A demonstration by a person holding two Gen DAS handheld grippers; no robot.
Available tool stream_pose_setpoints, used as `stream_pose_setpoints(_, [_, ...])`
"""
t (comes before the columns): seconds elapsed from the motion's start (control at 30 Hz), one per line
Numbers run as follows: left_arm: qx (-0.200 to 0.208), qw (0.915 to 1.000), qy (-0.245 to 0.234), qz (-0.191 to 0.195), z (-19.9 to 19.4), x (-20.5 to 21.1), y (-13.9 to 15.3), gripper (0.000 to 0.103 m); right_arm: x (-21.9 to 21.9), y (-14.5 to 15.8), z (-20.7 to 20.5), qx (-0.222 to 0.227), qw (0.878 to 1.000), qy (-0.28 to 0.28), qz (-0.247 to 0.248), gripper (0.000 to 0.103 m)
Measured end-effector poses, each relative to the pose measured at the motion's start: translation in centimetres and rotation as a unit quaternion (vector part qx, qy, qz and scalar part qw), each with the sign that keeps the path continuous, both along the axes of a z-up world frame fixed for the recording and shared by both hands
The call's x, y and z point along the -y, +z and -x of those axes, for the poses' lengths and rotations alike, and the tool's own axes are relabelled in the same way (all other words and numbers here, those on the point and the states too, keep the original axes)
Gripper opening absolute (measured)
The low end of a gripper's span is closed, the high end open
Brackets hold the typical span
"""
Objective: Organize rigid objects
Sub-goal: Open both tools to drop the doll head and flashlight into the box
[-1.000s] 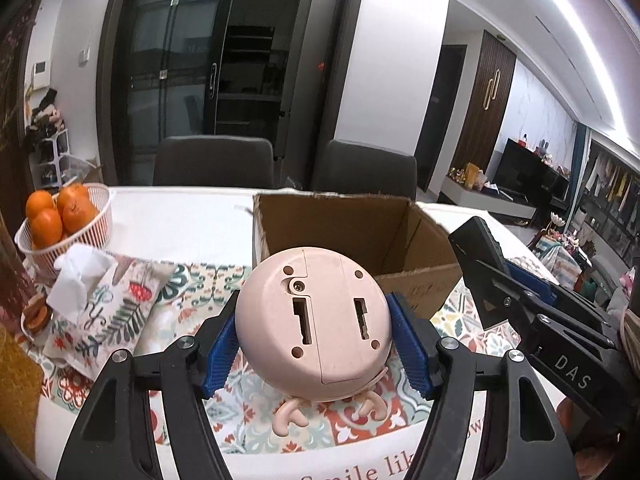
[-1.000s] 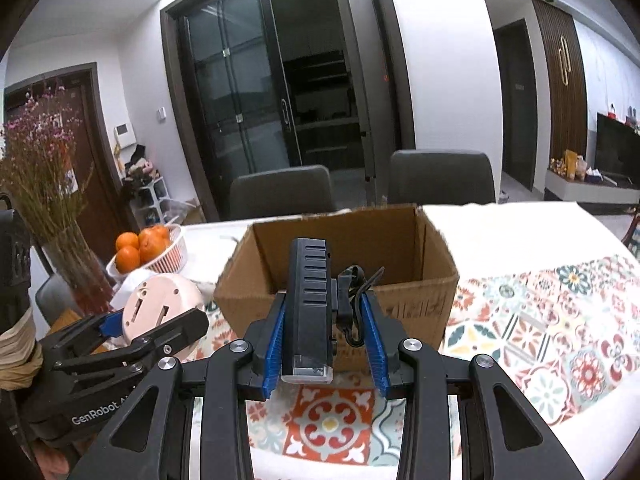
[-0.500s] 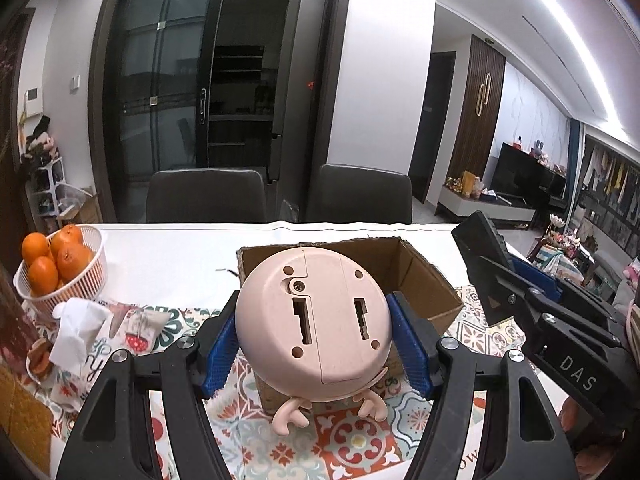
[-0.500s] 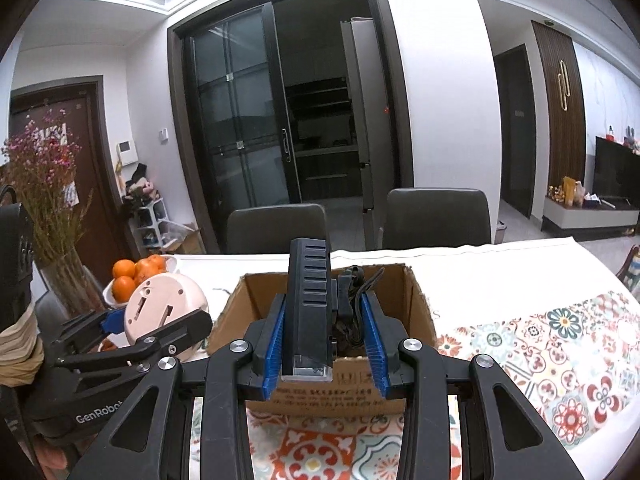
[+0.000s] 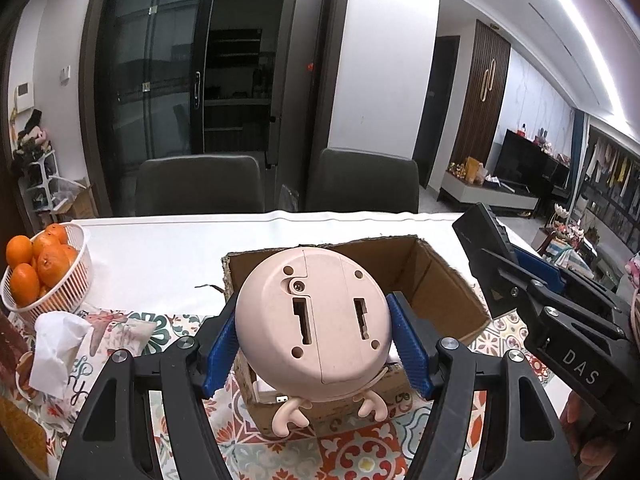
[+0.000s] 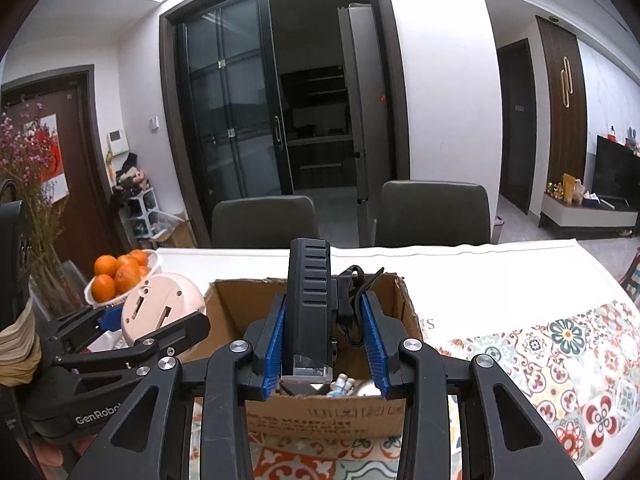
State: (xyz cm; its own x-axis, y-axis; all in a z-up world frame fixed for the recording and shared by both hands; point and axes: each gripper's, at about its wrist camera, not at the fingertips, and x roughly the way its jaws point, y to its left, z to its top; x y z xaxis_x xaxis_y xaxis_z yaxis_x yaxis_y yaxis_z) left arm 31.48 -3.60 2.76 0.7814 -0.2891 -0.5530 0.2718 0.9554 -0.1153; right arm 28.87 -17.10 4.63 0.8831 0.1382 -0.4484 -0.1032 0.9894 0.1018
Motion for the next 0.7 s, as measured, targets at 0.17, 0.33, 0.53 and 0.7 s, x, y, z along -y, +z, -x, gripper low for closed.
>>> stream_pose_setpoints(0.17, [-0.009,0.9999,-0.001,-0.013,-1.4,0.5,-0.6,0.069,-0.1,-0.7,-1.8,-0.019,1.0,0.001,0.004,0.037])
stream_pose_setpoints(0.33, [-0.021,0.9994,-0.004,-0.028,-2.8,1.4,-1.1,0.069,0.2,-1.5,-3.2,-0.04,0.999,0.003,0.007,0.037])
stream_pose_setpoints(0.53, [-0.041,0.9981,-0.012,-0.044,-4.4,2.4,-1.8,0.069,0.7,-2.6,-5.4,-0.081,0.997,0.007,0.004,0.037])
stream_pose_setpoints(0.7, [-0.061,0.9964,-0.025,-0.054,-5.5,3.1,-2.6,0.069,1.1,-3.7,-6.3,-0.1,0.995,0.009,0.004,0.037])
